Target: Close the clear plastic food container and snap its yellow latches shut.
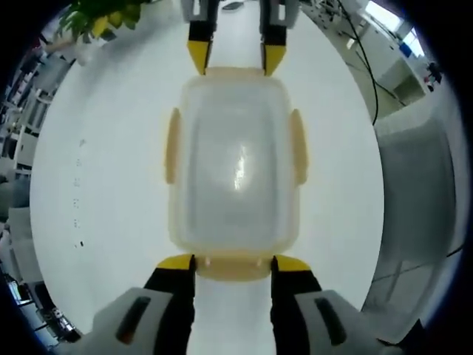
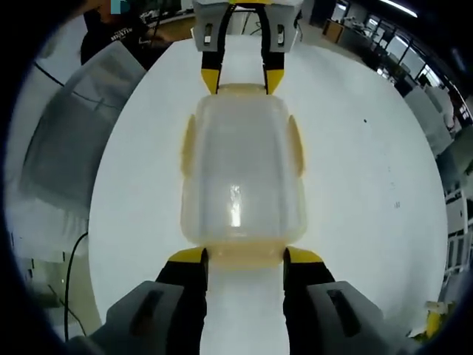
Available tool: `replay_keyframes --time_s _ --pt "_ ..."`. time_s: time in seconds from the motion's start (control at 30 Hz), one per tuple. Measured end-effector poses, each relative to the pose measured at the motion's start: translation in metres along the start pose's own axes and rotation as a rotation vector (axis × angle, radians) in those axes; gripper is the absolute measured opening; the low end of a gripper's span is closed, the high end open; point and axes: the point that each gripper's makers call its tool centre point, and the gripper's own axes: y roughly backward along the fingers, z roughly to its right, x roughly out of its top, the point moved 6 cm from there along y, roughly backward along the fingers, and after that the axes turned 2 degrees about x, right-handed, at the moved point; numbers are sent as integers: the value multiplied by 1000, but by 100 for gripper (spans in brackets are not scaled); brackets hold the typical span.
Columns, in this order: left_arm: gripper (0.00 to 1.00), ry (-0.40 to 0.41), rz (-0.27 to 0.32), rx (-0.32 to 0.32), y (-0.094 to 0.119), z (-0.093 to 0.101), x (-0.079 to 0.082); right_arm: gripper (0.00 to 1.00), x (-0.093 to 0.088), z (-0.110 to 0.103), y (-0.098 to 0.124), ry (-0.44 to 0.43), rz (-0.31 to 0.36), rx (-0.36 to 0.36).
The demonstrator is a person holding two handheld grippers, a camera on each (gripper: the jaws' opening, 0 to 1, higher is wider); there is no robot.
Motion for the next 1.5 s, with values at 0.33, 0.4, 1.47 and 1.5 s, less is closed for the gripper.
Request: replay_keyframes --time_s 0.33,0.4,1.47,1.5 --pt "35 -1 3 7 -7 1 -2 37 -3 -1 -4 3 -11 1" --pt "36 -9 9 11 -7 1 -2 37 -3 -1 -3 0 -4 3" --pt "37 1447 728 -241 30 3 -41 40 -35 8 39 -1204 650 121" --pt "37 1471 712 -271 26 7 -38 39 -28 7 40 -1255 717 166"
